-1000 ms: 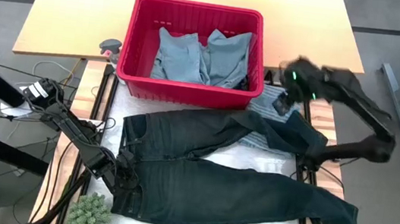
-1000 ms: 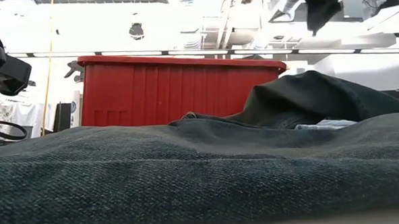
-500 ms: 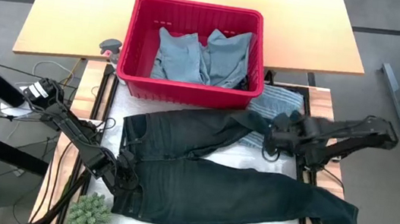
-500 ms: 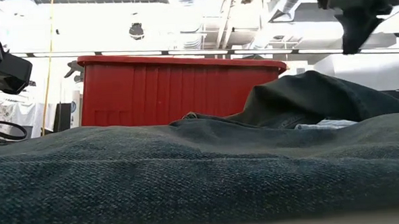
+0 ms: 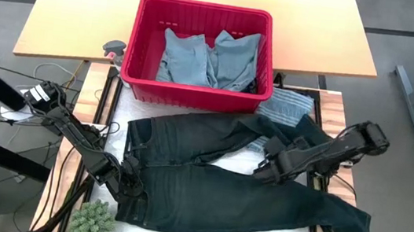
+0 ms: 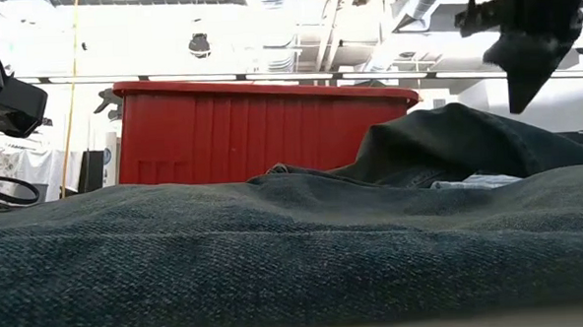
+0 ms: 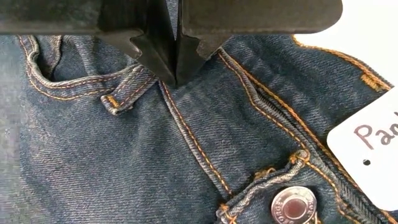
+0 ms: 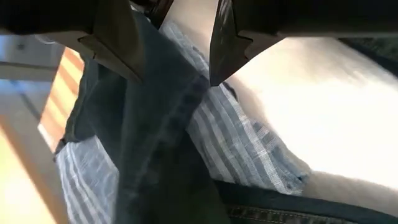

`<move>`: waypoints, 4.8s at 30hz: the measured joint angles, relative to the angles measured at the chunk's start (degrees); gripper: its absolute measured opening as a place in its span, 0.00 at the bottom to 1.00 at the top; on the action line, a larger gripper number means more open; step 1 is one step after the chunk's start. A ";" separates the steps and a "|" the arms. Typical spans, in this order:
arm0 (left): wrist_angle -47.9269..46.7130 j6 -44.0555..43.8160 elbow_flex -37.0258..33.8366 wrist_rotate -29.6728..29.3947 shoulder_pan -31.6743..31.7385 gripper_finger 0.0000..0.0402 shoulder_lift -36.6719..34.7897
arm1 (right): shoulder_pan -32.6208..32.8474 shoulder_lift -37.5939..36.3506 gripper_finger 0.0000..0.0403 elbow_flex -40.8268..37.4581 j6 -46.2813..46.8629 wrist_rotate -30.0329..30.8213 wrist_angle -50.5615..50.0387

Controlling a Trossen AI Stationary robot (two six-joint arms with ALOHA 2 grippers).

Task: Fold Laundry from Bin
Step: Fold the black pants

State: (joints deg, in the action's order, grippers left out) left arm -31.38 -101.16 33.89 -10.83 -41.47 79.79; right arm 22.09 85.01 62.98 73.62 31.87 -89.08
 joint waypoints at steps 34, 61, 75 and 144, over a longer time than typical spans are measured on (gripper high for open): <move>0.20 -0.47 -0.04 -5.22 0.07 0.00 0.02 | -10.50 -10.29 0.16 6.67 -9.14 -0.91 4.00; 0.82 0.03 -0.02 -2.54 0.09 0.00 0.00 | -9.64 21.99 0.43 1.70 7.37 2.15 -0.89; 0.94 -0.08 0.00 -4.46 -0.03 0.00 0.00 | -9.52 6.55 0.04 7.86 -1.44 -1.52 -1.04; 1.36 -3.05 0.00 -4.02 -0.04 0.00 -0.02 | -26.73 -24.07 0.49 8.91 -16.13 -21.84 -1.09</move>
State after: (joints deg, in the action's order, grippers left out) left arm -30.02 -104.21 33.89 -14.85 -41.52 79.77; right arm -4.64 60.93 71.89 57.49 10.03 -90.17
